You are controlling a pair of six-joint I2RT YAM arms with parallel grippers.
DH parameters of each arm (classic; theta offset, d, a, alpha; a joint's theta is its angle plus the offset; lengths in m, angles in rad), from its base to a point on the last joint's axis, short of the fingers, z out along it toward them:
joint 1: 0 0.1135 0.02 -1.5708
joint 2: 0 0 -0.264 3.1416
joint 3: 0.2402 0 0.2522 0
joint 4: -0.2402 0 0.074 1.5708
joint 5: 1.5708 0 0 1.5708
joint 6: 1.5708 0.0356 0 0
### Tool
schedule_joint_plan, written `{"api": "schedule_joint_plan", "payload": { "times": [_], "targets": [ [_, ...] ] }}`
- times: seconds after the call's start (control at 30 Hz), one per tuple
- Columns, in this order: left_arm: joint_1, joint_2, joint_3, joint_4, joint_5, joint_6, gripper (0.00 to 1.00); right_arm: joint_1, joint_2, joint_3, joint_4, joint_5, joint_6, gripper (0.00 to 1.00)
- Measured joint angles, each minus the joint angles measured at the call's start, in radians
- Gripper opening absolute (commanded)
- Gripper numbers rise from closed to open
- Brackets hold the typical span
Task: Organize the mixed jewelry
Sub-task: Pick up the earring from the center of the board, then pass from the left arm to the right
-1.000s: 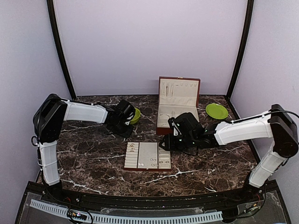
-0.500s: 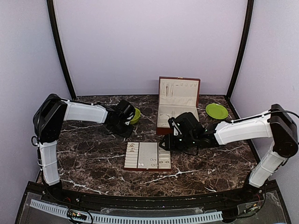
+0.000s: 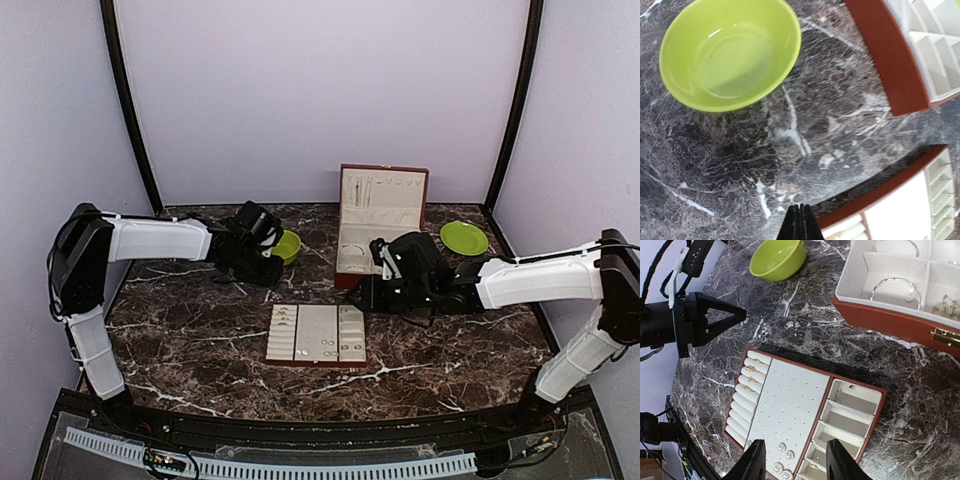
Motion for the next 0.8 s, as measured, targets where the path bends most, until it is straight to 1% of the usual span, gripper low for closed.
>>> {"api": "schedule_joint_plan", "payload": {
  "times": [0.2,0.27,0.4,0.6,0.7,0.8],
  "targets": [
    [0.0,-0.129,-0.051,0.077,0.145,-0.089,0.0,-0.018,-0.095,-0.067,0.077,-0.018,-0.014,0.47],
    [0.0,-0.172,-0.084,0.116,0.205,-0.133,0.0,-0.023,-0.138,-0.103,0.123,-0.039,-0.019,0.49],
    [0.0,-0.248,-0.153,0.208,0.323,-0.23,0.0,-0.03,-0.208,-0.154,0.233,-0.108,-0.024,0.5],
    [-0.006,-0.339,-0.252,0.389,0.476,-0.414,0.0,-0.033,-0.248,-0.175,0.397,-0.205,-0.033,0.49],
    [-0.019,-0.385,-0.311,0.51,0.528,-0.55,0.0,-0.033,-0.254,-0.176,0.454,-0.241,-0.052,0.48],
    [-0.05,-0.407,-0.342,0.586,0.552,-0.647,0.0,-0.033,-0.254,-0.175,0.486,-0.271,-0.077,0.46]
  ]
}}
